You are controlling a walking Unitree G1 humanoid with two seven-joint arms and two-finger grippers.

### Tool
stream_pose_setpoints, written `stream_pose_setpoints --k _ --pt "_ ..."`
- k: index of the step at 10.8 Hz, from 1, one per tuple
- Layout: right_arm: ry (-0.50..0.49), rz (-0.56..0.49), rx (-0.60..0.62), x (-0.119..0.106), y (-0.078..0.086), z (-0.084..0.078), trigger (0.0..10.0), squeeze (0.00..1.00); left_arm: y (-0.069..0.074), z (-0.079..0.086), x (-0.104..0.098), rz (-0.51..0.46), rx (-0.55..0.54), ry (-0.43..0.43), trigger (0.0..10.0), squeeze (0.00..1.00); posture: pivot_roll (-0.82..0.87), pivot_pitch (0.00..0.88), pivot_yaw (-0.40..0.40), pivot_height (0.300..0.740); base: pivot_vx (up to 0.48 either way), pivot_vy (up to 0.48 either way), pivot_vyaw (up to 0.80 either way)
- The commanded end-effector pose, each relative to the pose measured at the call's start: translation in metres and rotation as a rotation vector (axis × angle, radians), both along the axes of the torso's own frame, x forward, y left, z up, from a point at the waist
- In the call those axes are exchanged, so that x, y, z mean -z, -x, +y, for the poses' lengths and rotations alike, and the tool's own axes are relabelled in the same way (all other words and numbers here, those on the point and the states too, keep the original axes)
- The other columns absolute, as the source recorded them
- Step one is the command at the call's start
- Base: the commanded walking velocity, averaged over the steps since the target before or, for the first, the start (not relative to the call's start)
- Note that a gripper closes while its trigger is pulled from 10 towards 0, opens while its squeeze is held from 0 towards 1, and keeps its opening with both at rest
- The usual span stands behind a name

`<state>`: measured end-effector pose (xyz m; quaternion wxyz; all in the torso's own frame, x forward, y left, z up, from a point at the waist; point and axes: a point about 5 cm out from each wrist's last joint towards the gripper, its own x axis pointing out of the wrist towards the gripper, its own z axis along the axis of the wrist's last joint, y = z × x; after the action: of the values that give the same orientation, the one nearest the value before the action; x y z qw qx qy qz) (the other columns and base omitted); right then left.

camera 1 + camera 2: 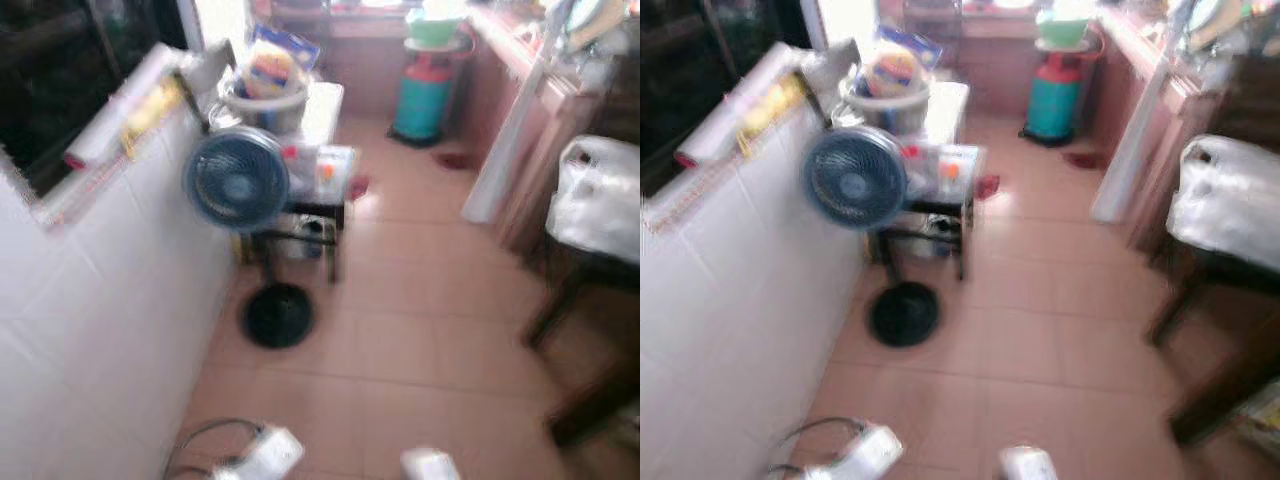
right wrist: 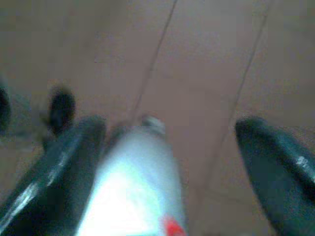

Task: Setting the table

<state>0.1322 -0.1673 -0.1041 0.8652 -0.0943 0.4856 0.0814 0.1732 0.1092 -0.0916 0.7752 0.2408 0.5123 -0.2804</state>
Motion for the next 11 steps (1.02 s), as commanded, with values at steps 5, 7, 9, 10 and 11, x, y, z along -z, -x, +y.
stream_pose_setpoints --k 5,7,9,10,11 --pt "-0.069 0.027 0.180 0.002 0.004 -0.004 10.0 0.00 0.000 0.011 0.001 0.005 -0.239 0.024 10.0 0.00 0.08 0.008 -0.022 0.740 0.000 0.094 0.00" --pt "-0.130 0.018 0.329 0.000 -0.002 -0.006 10.0 0.00 0.004 0.011 0.003 0.019 -0.385 0.060 10.0 0.00 0.09 0.011 -0.028 0.740 0.000 0.000 0.00" --pt "-0.182 -0.006 0.422 -0.003 -0.011 -0.007 10.0 0.00 0.004 0.010 0.003 0.007 -0.488 0.087 10.0 0.00 0.09 0.010 -0.032 0.740 0.000 0.000 0.00" --pt "-0.204 -0.021 0.462 -0.005 -0.015 -0.009 10.0 0.00 0.003 0.010 0.003 0.004 -0.494 0.075 10.0 0.00 0.09 0.005 -0.031 0.740 0.000 0.000 0.00" --pt "-0.218 -0.026 0.455 -0.005 -0.017 -0.007 10.0 0.00 0.003 0.011 0.003 0.002 -0.485 0.055 10.0 0.00 0.09 0.004 -0.030 0.740 0.000 0.000 0.00"
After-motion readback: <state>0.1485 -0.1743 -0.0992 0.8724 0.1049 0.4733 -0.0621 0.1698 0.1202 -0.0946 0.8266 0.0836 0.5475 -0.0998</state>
